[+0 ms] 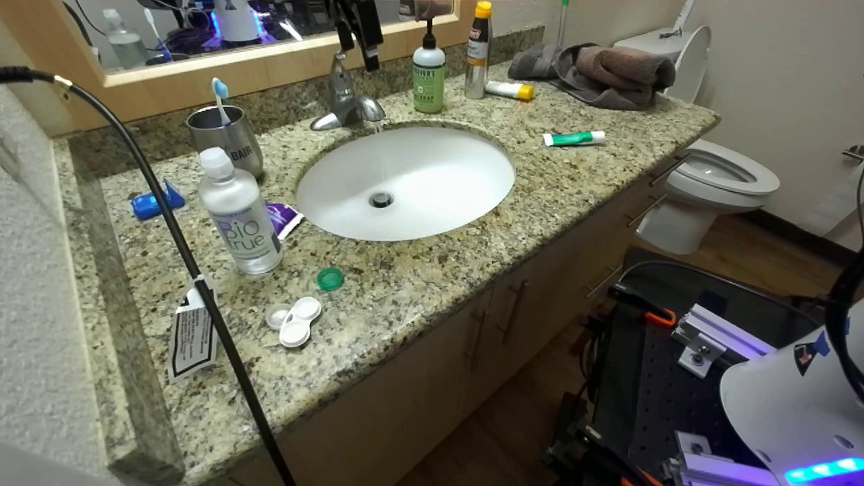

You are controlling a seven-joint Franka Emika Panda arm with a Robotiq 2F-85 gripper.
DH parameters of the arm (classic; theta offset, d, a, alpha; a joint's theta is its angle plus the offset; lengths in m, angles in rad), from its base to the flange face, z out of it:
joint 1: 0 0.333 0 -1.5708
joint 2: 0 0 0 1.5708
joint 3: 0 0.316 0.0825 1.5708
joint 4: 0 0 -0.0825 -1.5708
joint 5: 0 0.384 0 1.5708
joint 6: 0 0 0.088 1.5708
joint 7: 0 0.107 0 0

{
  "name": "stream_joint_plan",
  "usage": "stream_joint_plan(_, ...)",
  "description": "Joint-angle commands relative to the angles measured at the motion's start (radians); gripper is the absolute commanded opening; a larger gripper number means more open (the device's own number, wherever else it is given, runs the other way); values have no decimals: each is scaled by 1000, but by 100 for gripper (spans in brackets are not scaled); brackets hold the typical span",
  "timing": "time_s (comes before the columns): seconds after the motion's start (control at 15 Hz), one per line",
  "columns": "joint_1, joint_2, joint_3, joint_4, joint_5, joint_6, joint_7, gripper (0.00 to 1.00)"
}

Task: Close the tap

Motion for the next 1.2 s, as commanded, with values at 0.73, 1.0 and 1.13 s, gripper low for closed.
stream_joint_plan(0.73,-14,98,-8,90,-31,77,36,100)
stream_joint_plan(1.0,-9,69,-2,54,-32,85,20,100)
stream_joint_plan(1.13,-10,65,4,49,-29,89,8,100)
